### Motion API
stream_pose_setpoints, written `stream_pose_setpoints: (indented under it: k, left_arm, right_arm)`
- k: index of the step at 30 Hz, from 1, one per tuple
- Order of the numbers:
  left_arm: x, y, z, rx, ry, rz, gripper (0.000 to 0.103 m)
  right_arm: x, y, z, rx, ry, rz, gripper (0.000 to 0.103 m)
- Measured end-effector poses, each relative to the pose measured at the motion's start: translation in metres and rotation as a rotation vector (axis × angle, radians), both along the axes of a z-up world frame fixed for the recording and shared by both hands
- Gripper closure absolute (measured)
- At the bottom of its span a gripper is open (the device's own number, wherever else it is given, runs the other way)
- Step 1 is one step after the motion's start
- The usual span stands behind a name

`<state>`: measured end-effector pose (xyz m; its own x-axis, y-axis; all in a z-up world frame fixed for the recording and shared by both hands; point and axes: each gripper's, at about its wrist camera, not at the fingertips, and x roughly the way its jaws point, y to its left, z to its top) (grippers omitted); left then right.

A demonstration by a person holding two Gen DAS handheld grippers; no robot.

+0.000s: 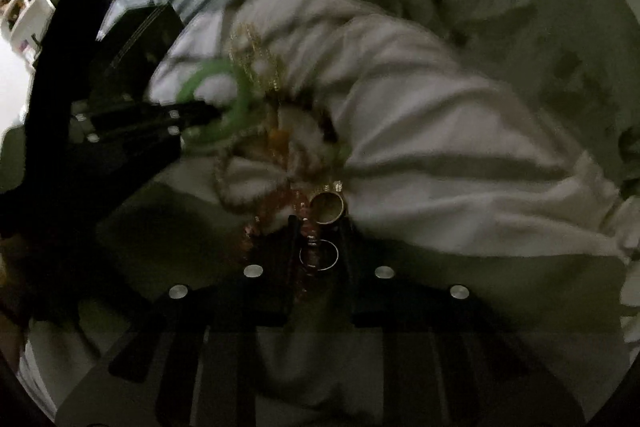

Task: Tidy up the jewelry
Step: 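Grasp the pink bead bracelet with the right tool while the left tool grasps the green jade bangle, then carry the bangle and pink bracelet over the black box and open both tools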

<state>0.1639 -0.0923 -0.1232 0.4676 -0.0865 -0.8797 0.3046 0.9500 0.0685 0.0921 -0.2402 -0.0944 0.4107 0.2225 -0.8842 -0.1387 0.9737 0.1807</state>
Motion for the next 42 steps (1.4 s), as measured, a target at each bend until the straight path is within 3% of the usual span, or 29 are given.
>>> stream_pose_setpoints:
  k: [10, 16, 19, 21, 22, 23, 28, 31, 34, 42]
  left_arm:
    - [-0.025, 0.016, 0.043, -0.106, -0.048, -0.002, 0.101]
    - [-0.049, 0.027, 0.066, -0.14, -0.082, 0.004, 0.101]
    - [-0.046, 0.025, 0.063, -0.134, -0.061, -0.009, 0.098]
    - [-0.042, 0.021, 0.053, -0.114, -0.075, -0.005, 0.054]
    - [-0.039, 0.017, 0.05, -0.096, -0.09, -0.003, 0.018]
    - [-0.039, 0.012, 0.046, -0.079, -0.135, -0.013, 0.017]
    - [-0.015, -0.009, 0.029, -0.019, -0.16, -0.061, 0.017]
    - [0.009, -0.011, 0.006, 0.016, -0.102, -0.042, 0.018]
    - [0.026, -0.002, -0.019, -0.033, 0.012, -0.024, 0.027]
    - [0.021, 0.009, 0.006, -0.098, -0.015, -0.026, 0.03]
  right_arm:
    - [-0.022, -0.023, 0.04, 0.141, -0.212, -0.063, 0.083]
    - [-0.033, -0.034, 0.053, 0.172, -0.25, -0.11, 0.083]
    - [-0.037, -0.035, 0.054, 0.173, -0.246, -0.117, 0.083]
    - [-0.04, -0.033, 0.055, 0.169, -0.244, -0.115, 0.083]
    - [-0.041, -0.033, 0.056, 0.17, -0.245, -0.114, 0.083]
    - [-0.04, -0.032, 0.056, 0.169, -0.244, -0.113, 0.083]
    - [-0.036, -0.036, 0.048, 0.176, -0.22, -0.116, 0.083]
    - [-0.031, -0.034, 0.042, 0.175, -0.205, -0.109, 0.083]
    - [-0.026, -0.032, 0.036, 0.177, -0.188, -0.099, 0.083]
    - [-0.026, -0.035, 0.038, 0.201, -0.208, -0.103, 0.083]
